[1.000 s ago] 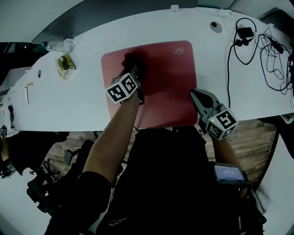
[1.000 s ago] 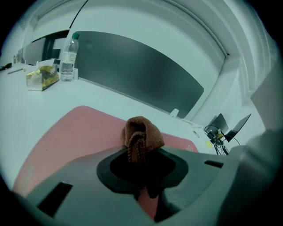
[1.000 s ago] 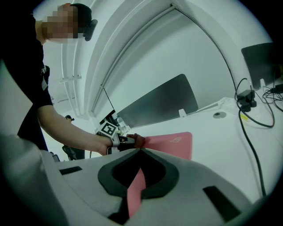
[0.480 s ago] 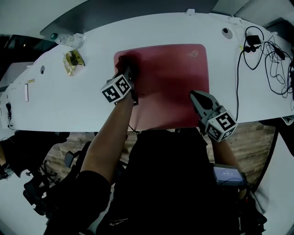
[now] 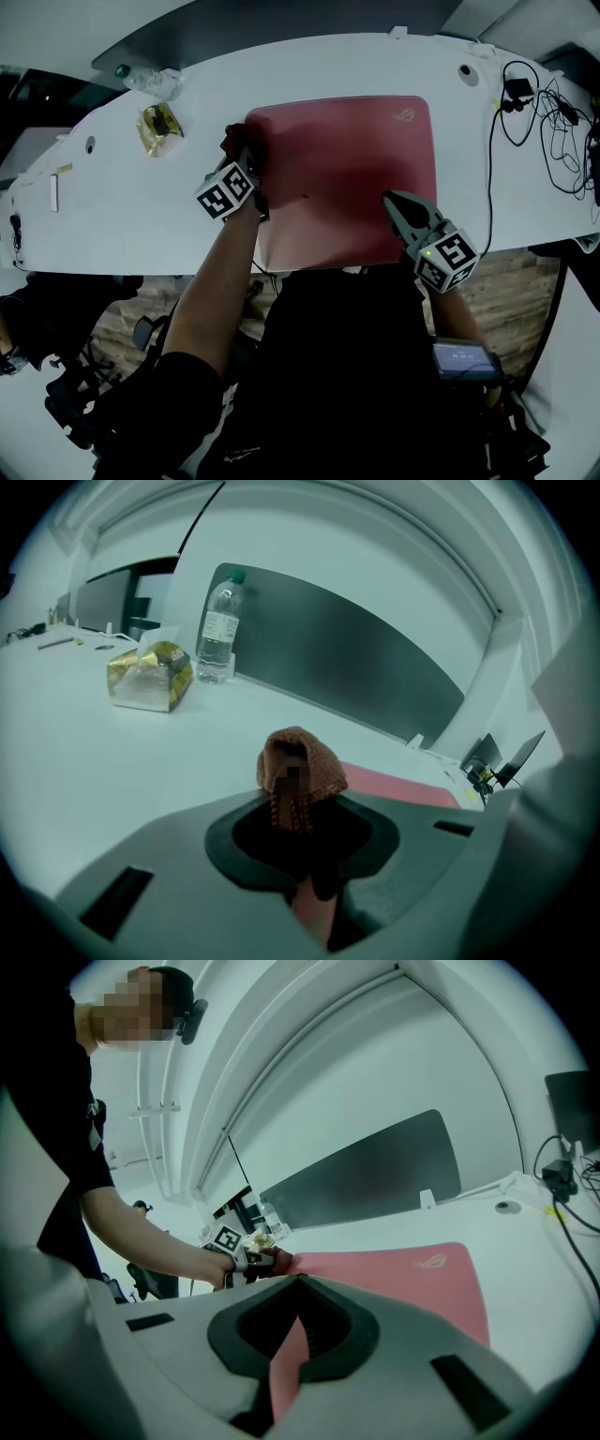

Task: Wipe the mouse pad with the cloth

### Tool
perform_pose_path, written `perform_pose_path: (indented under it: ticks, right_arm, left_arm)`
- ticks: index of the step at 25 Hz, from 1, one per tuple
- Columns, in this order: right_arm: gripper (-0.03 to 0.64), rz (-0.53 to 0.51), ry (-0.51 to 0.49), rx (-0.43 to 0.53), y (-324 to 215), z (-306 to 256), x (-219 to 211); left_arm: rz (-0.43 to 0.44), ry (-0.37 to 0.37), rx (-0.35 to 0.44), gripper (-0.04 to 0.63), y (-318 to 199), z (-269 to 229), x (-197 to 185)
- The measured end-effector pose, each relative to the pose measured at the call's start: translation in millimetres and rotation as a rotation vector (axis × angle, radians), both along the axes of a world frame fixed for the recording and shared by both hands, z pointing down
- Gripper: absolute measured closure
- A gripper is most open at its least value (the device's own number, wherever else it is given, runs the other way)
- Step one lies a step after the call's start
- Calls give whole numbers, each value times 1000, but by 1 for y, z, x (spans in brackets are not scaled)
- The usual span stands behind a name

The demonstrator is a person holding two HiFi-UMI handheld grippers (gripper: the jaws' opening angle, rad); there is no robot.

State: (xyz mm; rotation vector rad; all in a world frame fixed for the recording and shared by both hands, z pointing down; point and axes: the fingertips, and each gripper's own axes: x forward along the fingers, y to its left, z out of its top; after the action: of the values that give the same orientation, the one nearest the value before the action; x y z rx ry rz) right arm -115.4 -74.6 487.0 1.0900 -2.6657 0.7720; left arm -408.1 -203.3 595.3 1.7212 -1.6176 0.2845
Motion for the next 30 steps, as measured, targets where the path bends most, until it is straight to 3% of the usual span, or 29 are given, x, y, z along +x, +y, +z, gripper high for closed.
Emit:
perform_pose_path:
  ticks: [8, 13, 21, 26, 30]
  right_arm:
    - [594, 30, 21, -9, 18, 2, -2]
    - [594, 54, 39, 1, 19, 1, 3]
    - [594, 127, 42, 11, 29, -3, 21]
    - [594, 172, 38, 18, 37, -5, 41]
    - [594, 189, 23, 19, 38, -3, 54]
  left_arm:
    - [-1, -82, 1, 511, 0, 4, -40]
    - [2, -122, 52, 511, -25, -9, -53]
    - [211, -311, 59, 511, -64, -5, -7]
    - [291, -317, 25, 511, -60, 7, 28]
    - [290, -288, 7, 511, -62, 5, 43]
